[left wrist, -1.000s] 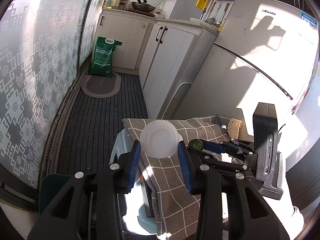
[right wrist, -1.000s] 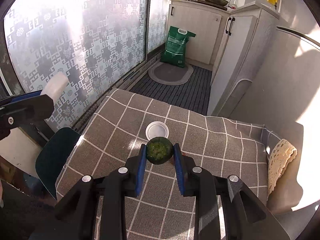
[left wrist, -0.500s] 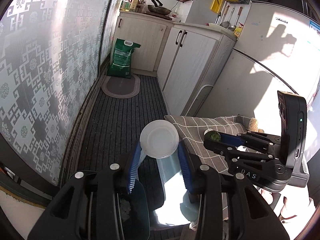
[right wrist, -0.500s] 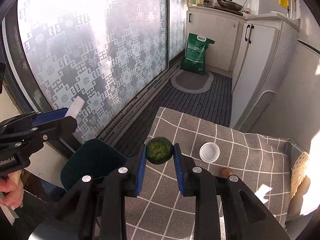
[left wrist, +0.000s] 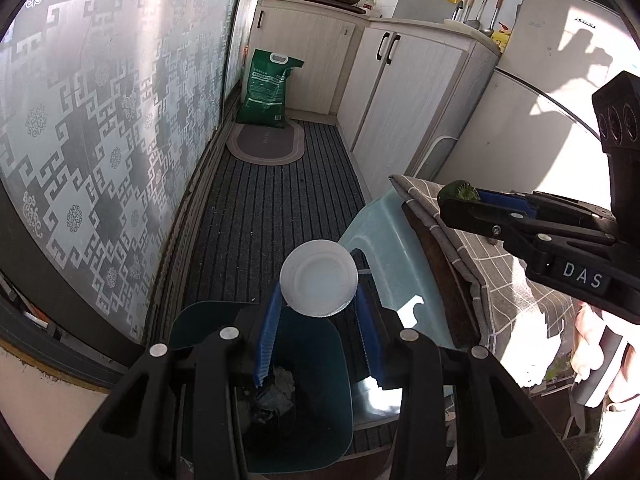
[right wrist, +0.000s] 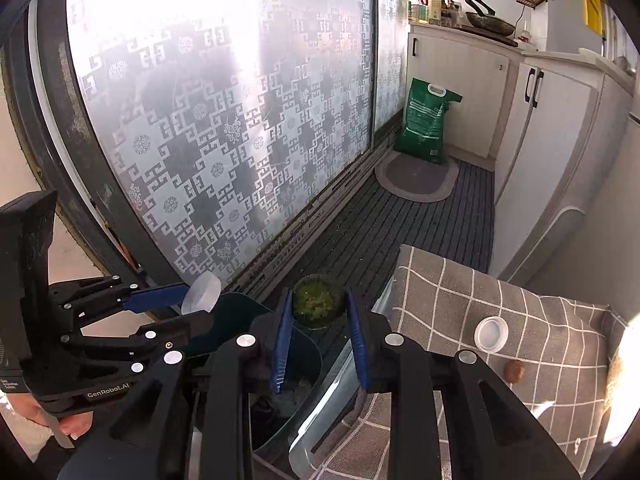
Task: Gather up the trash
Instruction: 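Carry both items to the bin and open the left gripper to drop the lid, then lower the green fruit into the bin and open the right gripper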
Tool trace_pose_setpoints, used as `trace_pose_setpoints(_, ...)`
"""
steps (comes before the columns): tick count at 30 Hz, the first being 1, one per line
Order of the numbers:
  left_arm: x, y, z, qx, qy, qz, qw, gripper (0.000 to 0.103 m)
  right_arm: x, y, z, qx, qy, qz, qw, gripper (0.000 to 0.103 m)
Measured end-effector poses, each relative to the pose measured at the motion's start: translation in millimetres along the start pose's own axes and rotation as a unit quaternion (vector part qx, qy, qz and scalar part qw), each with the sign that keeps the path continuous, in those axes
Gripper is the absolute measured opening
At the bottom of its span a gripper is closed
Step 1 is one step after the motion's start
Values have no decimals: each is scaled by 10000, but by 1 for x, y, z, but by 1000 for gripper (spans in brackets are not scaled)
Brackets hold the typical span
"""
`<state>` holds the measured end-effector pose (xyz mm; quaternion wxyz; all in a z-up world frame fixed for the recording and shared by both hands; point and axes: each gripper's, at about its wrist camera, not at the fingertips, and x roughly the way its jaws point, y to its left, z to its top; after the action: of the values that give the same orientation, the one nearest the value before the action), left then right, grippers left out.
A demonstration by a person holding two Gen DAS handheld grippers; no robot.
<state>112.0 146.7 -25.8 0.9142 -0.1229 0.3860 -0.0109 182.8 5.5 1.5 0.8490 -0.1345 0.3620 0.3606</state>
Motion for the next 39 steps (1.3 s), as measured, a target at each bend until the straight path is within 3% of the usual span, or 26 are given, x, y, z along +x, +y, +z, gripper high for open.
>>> trace_pose_setpoints(13, 22, 44, -46, -10, 628, 201, 9978, 41, 25, 42, -11, -217, 301, 293, 9989, 27)
trace_pose_setpoints(23, 47, 50, -88, 279, 1261, 272, 9912, 41, 46, 64, -14, -394, 520, 412, 9970, 27)
trace_pose_setpoints(26, 54, 51, -99, 364, 1403, 322, 9889, 48, 56, 68, -18, -419, 651, 419, 9961, 27)
trace_pose_setpoints(33, 50, 53, -103, 446, 1343, 320, 9894, 31, 80, 76, -28, -435, 975, 461, 9932, 27)
trace_pose_setpoints(39, 34, 58, -93, 337, 1060, 323, 9933, 24, 97, 84, -37, -537, 1209, 445, 9902, 27)
